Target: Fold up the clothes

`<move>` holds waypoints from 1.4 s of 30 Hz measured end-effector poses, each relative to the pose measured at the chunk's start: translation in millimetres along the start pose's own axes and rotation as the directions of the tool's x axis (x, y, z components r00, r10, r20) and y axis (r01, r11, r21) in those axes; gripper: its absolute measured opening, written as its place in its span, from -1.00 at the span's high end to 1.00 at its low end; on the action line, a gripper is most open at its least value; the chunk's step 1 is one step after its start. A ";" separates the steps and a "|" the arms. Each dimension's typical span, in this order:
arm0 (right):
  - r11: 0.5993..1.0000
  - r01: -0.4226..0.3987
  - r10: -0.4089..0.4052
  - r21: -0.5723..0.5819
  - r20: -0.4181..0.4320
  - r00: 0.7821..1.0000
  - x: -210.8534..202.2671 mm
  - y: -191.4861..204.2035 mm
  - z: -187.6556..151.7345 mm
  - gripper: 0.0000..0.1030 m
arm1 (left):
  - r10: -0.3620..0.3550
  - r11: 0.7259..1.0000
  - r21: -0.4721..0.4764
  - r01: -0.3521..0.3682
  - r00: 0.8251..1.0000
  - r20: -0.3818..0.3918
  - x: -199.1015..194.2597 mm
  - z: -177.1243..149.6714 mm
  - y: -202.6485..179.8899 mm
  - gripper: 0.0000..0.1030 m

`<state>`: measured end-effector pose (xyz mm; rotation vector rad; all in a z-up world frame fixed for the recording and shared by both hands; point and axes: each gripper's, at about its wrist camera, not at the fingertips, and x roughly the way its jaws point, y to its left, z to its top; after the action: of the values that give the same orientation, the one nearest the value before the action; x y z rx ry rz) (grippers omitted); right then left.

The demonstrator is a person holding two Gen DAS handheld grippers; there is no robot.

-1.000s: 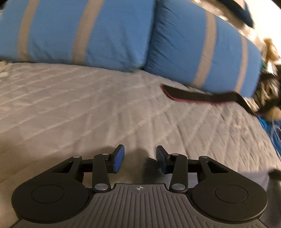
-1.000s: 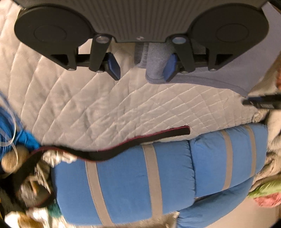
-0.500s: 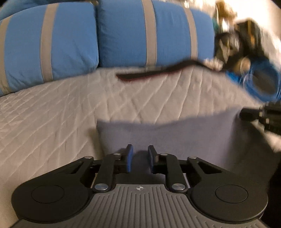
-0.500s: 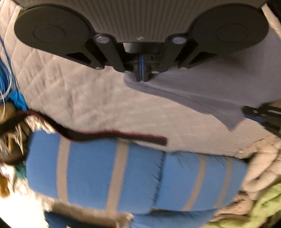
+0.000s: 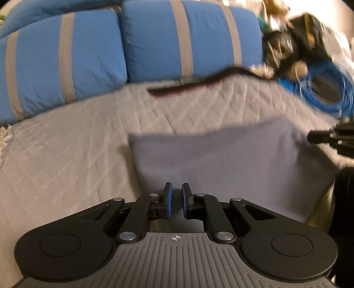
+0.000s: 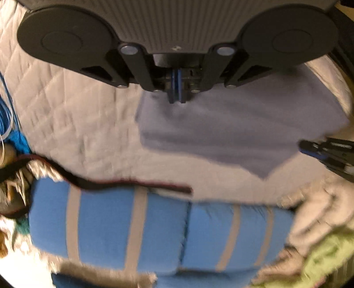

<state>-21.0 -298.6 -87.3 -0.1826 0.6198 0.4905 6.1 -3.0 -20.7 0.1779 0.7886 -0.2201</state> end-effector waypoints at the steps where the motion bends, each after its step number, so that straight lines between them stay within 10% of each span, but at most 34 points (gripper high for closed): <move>1: 1.000 0.007 -0.007 0.000 -0.001 1.000 1.9 -0.2 -2.0 0.70 | 0.014 1.000 0.015 -0.014 1.000 -0.013 5.5 -4.1 -2.8 0.82; 9: 0.999 0.041 -0.040 -0.013 0.049 0.998 -18.3 4.3 -1.9 0.70 | 0.117 0.984 0.135 -0.115 0.993 -0.007 2.8 -12.4 -25.2 0.83; 17: 0.997 -0.042 0.040 -0.057 -0.040 0.998 -41.6 18.8 -13.7 0.61 | -0.027 0.990 0.140 0.033 0.999 -0.040 -48.5 -17.9 -38.6 0.82; 22: 0.997 -0.013 0.007 -0.081 -0.078 0.997 -31.8 25.1 -24.8 0.63 | 0.000 0.985 0.171 0.028 0.987 -0.162 -24.8 -42.9 -42.4 0.82; 42: 0.998 0.024 -0.027 -0.065 -0.040 0.999 -56.4 17.8 -27.1 0.50 | 0.007 0.998 0.066 0.008 0.973 -0.231 -34.0 -46.3 -18.6 0.80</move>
<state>-83.3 -313.1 -75.8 -0.2615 0.6409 0.4832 -53.6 -5.4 -29.7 0.2701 1.0132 -0.2289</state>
